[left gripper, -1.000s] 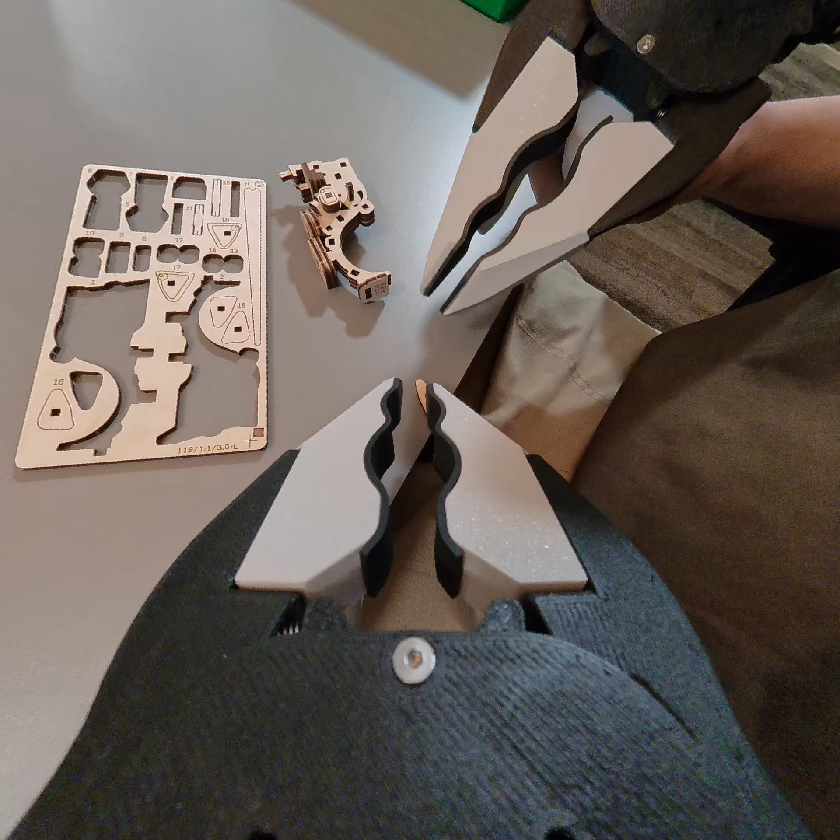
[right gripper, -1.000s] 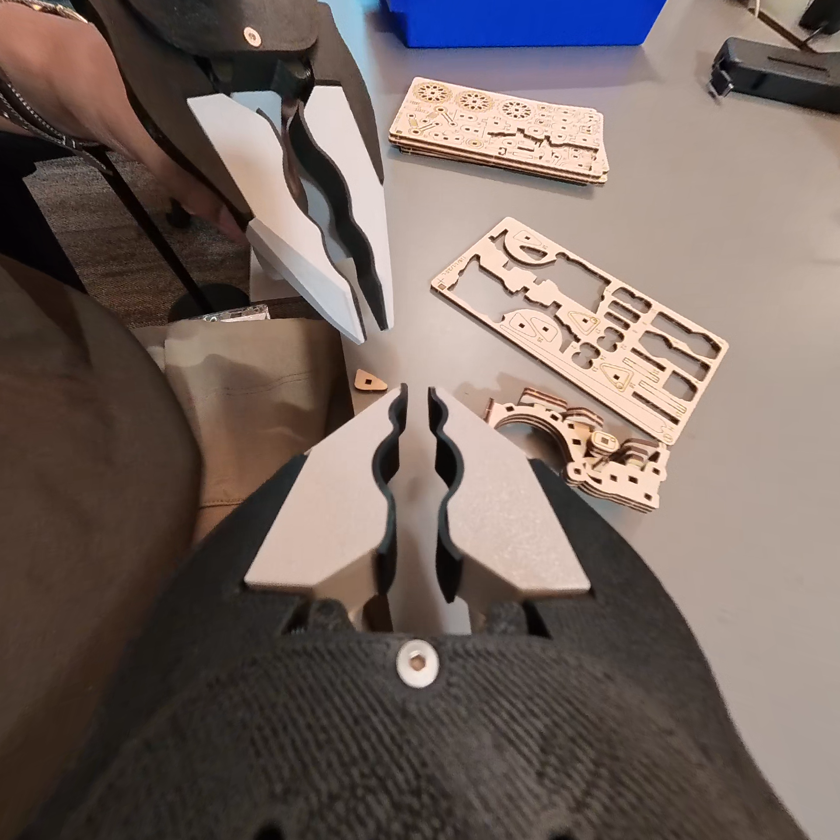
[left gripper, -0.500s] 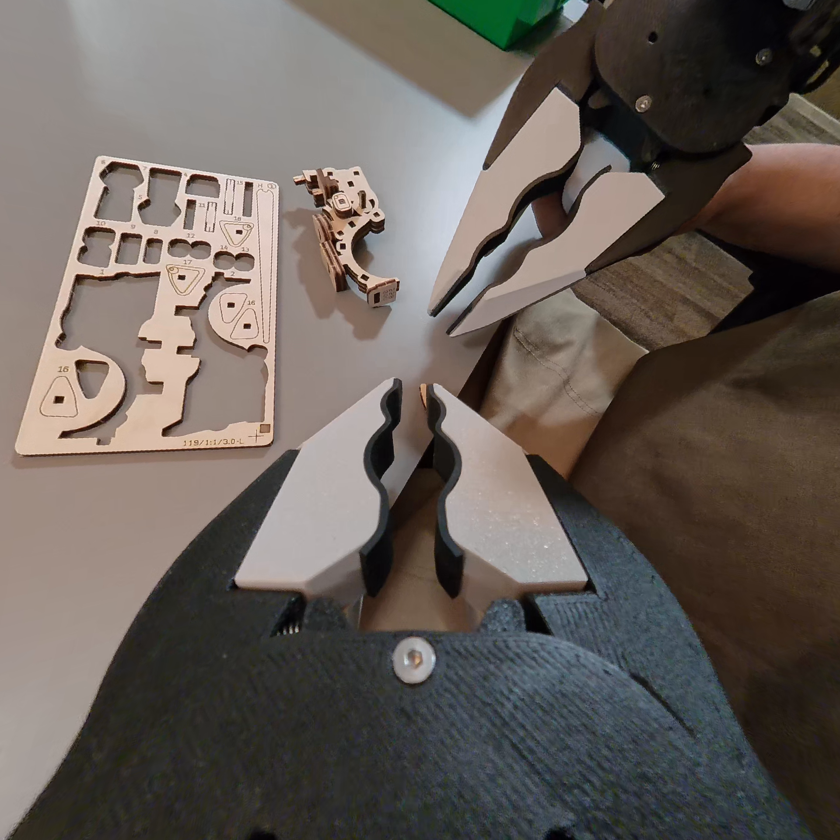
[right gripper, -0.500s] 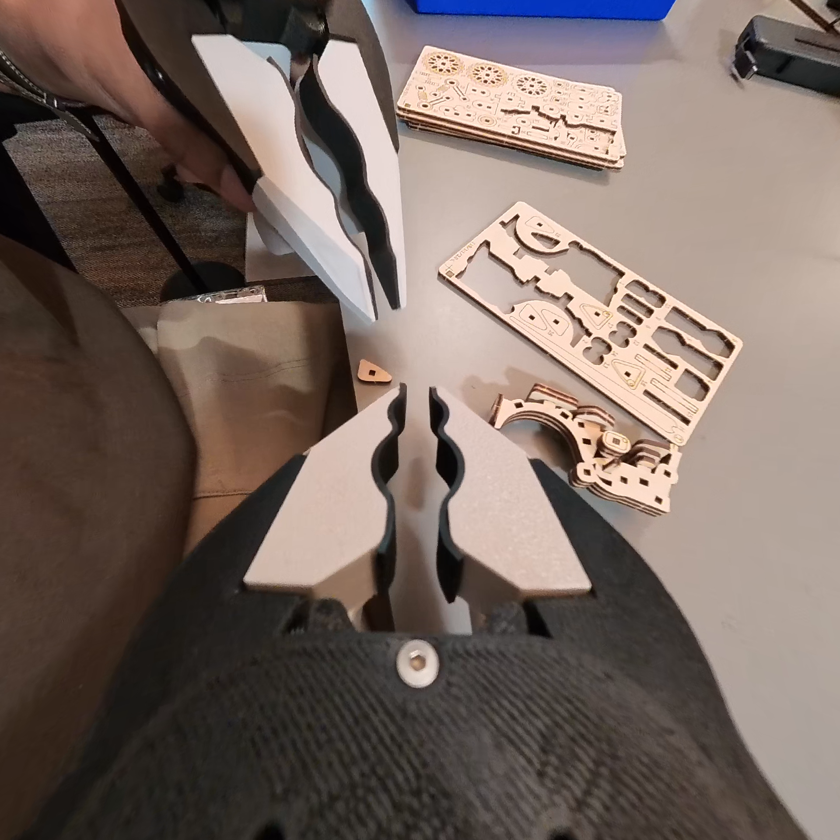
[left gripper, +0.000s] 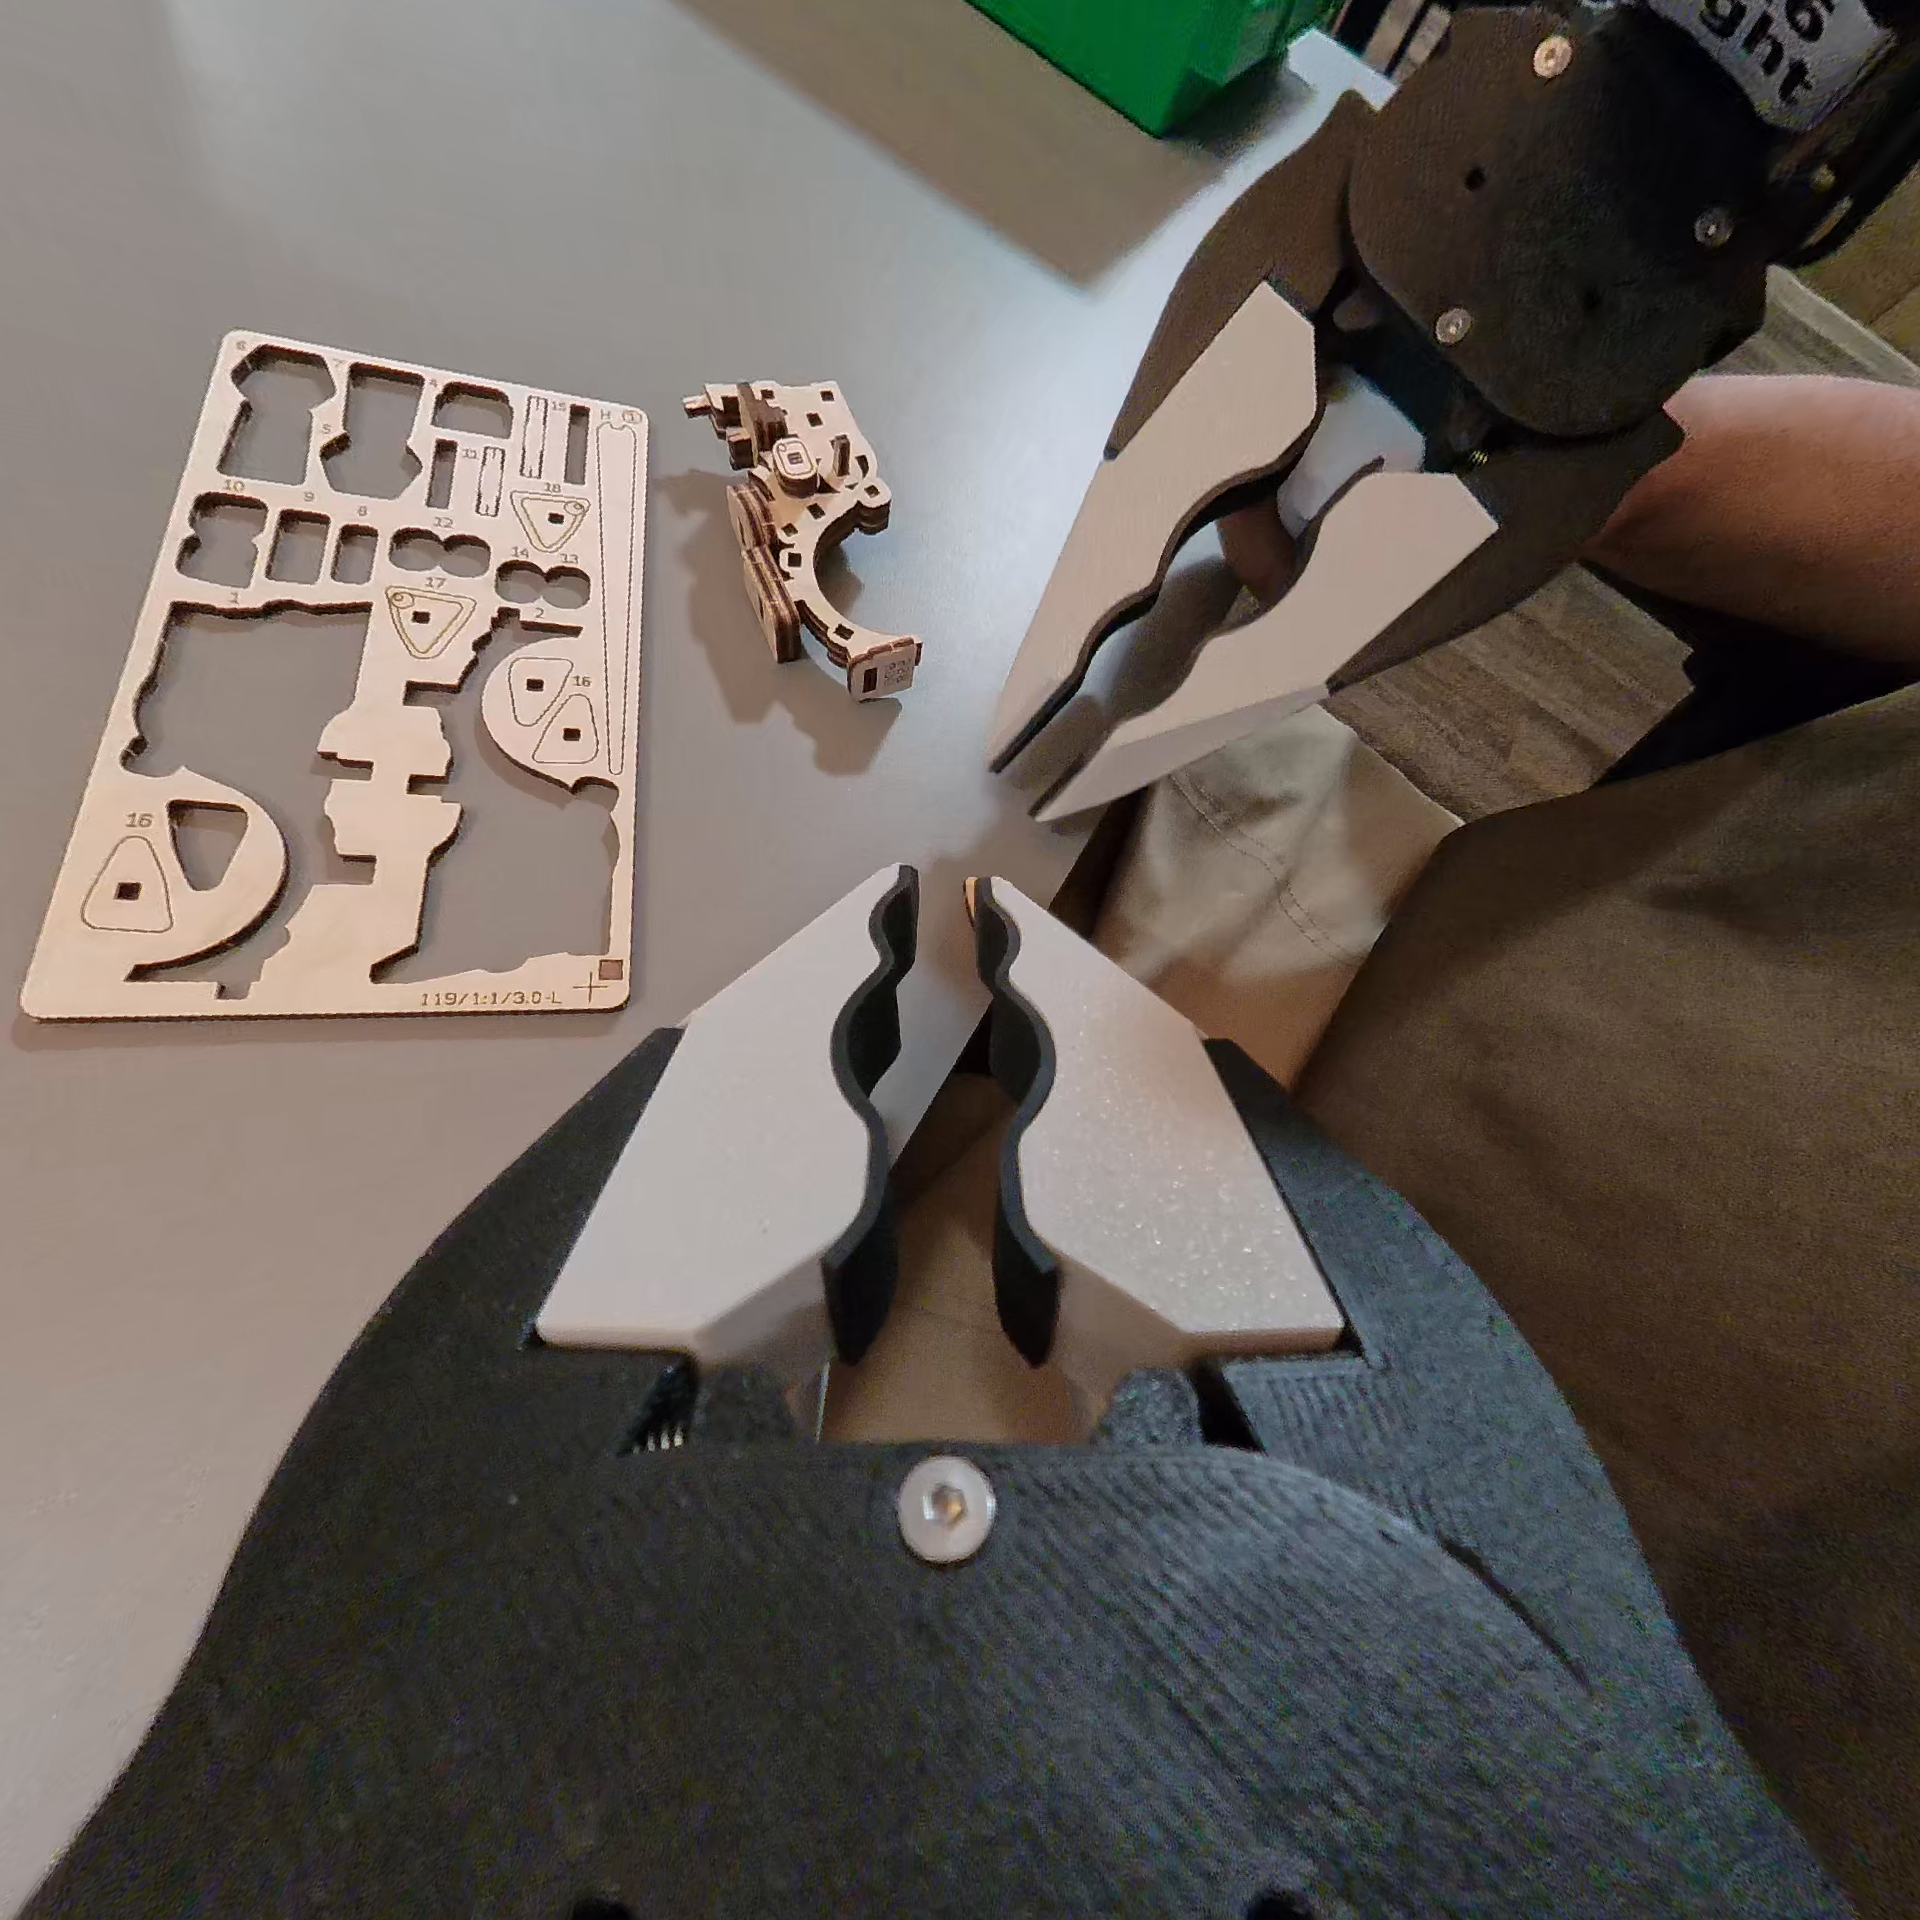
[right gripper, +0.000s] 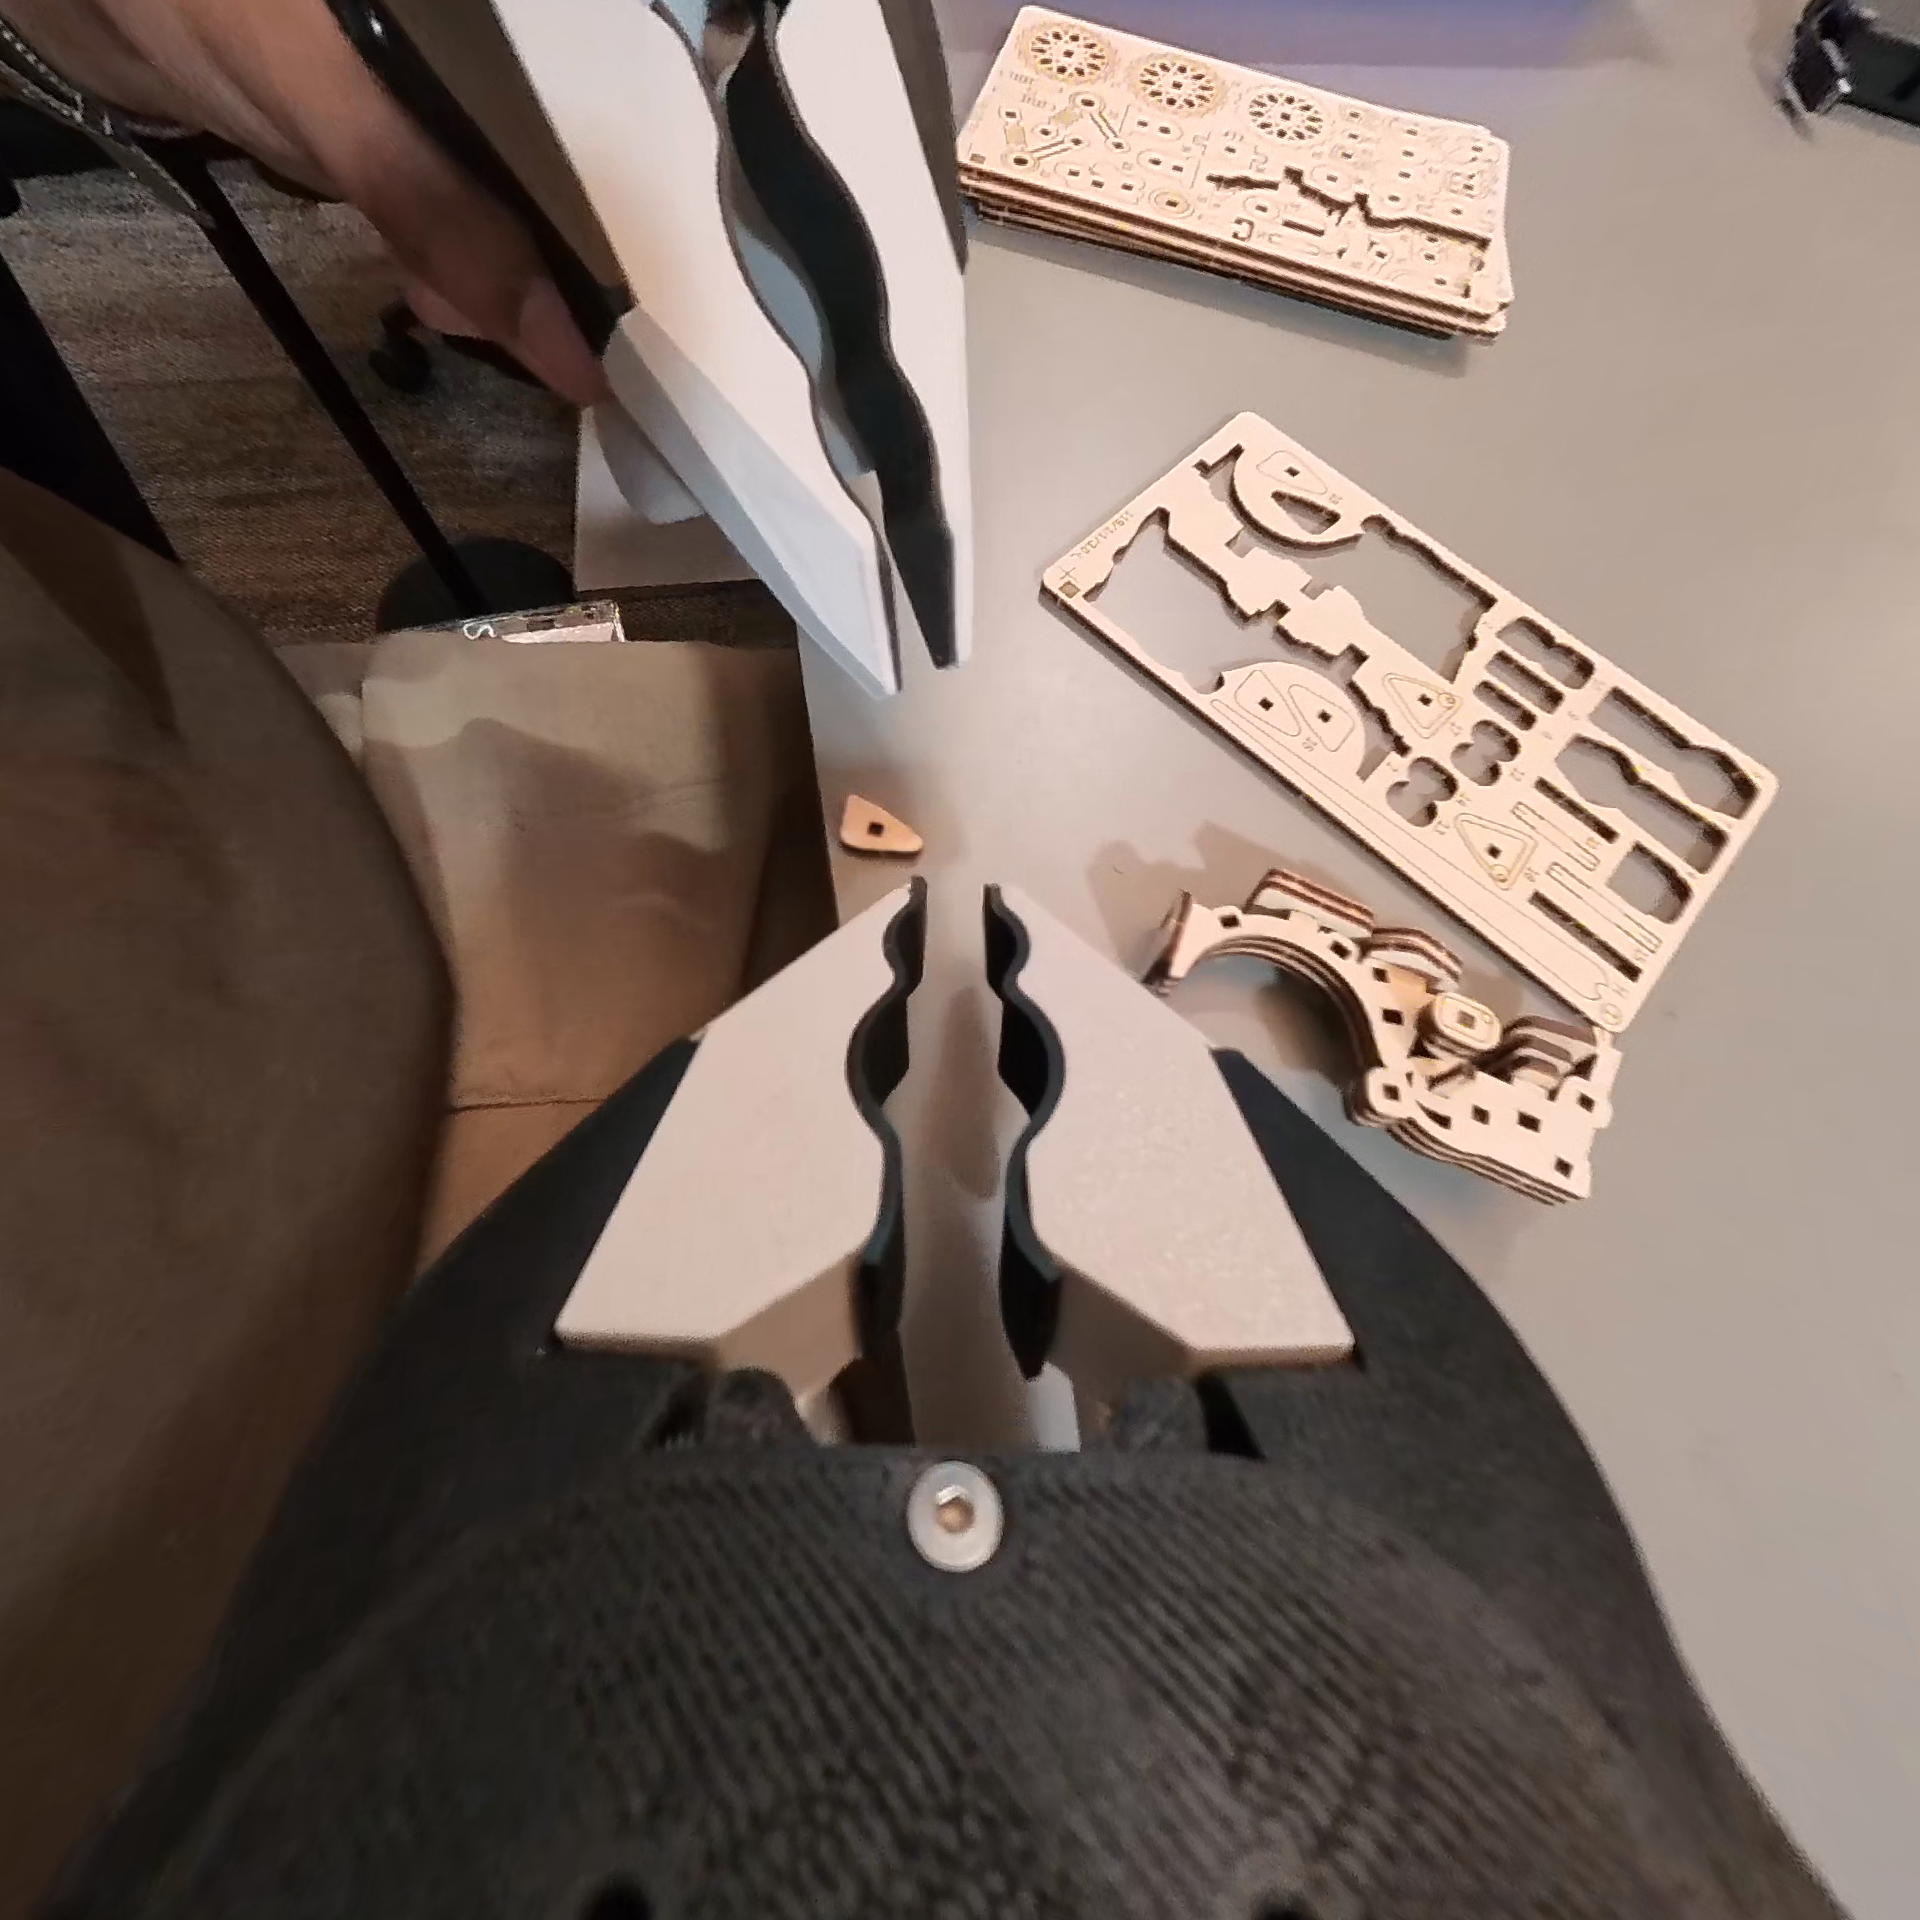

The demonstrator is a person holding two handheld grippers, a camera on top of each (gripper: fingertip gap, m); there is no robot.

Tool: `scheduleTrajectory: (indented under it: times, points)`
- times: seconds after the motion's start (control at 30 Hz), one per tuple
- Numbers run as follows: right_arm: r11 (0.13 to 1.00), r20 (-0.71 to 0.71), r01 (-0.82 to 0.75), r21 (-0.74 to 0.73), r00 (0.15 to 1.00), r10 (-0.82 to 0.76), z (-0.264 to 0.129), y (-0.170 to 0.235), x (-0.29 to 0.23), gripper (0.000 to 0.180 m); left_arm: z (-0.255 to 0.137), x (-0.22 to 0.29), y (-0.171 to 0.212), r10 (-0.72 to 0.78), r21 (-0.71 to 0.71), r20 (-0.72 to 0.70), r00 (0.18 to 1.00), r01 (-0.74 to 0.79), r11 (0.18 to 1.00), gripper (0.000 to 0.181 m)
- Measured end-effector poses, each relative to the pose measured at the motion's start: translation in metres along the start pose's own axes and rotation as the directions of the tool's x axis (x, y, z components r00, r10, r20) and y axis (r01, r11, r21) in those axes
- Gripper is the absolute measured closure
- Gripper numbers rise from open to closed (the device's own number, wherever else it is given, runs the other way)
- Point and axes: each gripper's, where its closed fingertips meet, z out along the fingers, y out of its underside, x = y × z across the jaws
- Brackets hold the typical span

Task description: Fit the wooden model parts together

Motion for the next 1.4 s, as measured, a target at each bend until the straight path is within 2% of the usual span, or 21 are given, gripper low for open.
scheduleTrajectory:
  times: [0.37,0.8,1.4]
  points:
    - [0.999,0.06,0.042,-0.011,0.997,-0.041,0.017,-0.008,-0.019,0.165,-0.001,0.002,-0.003,-0.045,0.02,-0.039,0.998,0.046,0.999,0.172]
    - [0.998,0.04,0.034,-0.05,0.999,-0.032,0.022,-0.003,-0.016,0.163,0.0,0.005,-0.003,-0.045,0.02,-0.05,0.998,0.046,0.999,0.172]
    - [0.994,-0.01,-0.092,-0.056,0.996,0.092,0.017,0.003,0.001,0.164,-0.001,0.003,-0.003,-0.066,0.022,-0.058,0.996,0.068,0.997,0.172]
